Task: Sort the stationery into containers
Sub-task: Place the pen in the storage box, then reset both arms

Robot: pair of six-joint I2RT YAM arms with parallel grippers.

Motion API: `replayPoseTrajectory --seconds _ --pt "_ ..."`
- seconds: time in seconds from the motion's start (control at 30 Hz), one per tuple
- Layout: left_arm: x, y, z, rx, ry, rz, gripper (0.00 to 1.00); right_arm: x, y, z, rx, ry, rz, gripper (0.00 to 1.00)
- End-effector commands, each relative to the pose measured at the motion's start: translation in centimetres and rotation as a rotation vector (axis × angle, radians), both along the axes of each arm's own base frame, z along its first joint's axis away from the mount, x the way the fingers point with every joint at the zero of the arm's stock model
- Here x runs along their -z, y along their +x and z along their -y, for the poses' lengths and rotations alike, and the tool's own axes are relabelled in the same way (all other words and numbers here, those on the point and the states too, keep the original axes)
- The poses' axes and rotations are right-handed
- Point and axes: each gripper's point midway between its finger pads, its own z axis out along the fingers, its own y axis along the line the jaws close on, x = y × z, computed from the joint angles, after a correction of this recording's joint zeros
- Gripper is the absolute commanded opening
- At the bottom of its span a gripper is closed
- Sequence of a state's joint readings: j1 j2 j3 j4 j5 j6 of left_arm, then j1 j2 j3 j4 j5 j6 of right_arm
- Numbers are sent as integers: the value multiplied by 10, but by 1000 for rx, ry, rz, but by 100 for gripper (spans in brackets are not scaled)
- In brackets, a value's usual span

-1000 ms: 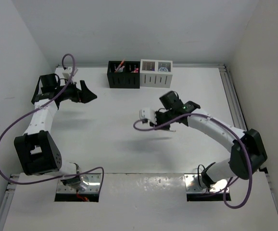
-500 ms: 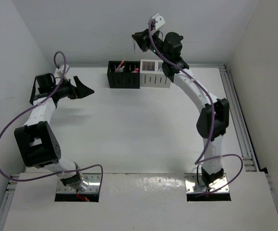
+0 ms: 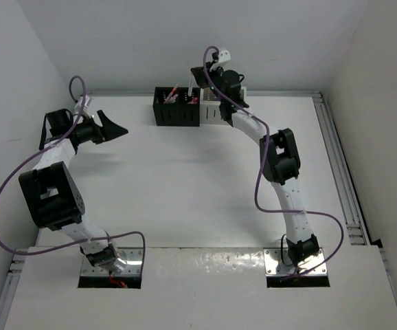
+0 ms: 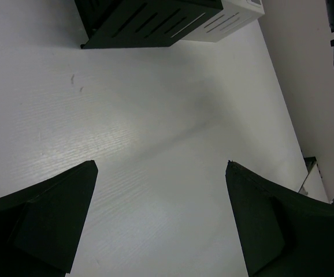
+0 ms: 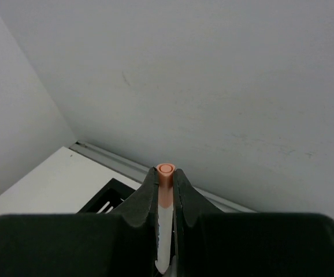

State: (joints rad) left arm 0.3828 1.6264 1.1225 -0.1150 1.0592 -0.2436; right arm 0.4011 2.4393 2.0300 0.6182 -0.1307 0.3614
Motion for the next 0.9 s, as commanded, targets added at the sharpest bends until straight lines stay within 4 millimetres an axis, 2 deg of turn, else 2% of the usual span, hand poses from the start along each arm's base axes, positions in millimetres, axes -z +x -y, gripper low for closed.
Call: replayPoseTrajectory --seconds 0.0,0.03,0.1,0.13,0.17,0.27,0.3,0.4,0.43,0.5,0.53,0.57,0.6,0.67,0.7,0.77,0.8,0.83,0.87 --pt "5 -7 -8 19 -3 10 100 -61 -8 -7 -12 105 140 0" --pt "4 -8 -10 16 2 11 100 -48 -7 -8 -12 92 113 0" --pt "2 -10 -16 3 30 24 100 -36 -10 -12 -22 77 86 14" --pt "1 -10 -17 -1 44 32 100 -23 -11 -12 -23 60 63 23" --pt "1 -10 -19 -15 64 33 100 -20 -14 -15 -39 41 65 43" --pt "-5 -10 -22 -42 116 49 100 -27 -24 -17 -45 3 77 71" --pt "-9 -10 -22 -44 131 49 100 -47 -29 -14 -44 9 102 75" --pt "-7 -12 -18 -10 166 29 100 -74 -39 -9 -48 -23 130 80" --pt "-16 -9 -19 5 201 59 100 -95 -47 1 -40 -30 136 80" --pt "-16 -14 -19 15 250 36 100 -116 -59 17 -26 -42 117 80" --pt "-19 -12 -20 6 296 42 100 -126 -73 36 -16 -72 62 80" --pt "-21 -17 -20 7 325 47 100 -128 -82 45 -23 -108 33 82" --pt "-16 -22 -19 5 336 39 100 -129 -102 68 -18 -159 -59 84" --pt "-19 -31 -17 9 365 63 100 -116 -128 90 -56 -258 -152 86" --pt "-14 -37 -14 14 370 57 100 -95 -156 117 -64 -305 -267 89" --pt "-13 -44 -14 9 398 70 100 -69 -189 145 -88 -386 -345 90" --pt "-11 -46 -14 5 414 68 100 -16 -212 170 -88 -415 -490 92" --pt "-7 -50 -13 5 421 62 100 -24 -234 186 -63 -430 -468 93" --pt "-6 -52 -12 7 427 59 100 18 -254 210 -33 -429 -571 93"
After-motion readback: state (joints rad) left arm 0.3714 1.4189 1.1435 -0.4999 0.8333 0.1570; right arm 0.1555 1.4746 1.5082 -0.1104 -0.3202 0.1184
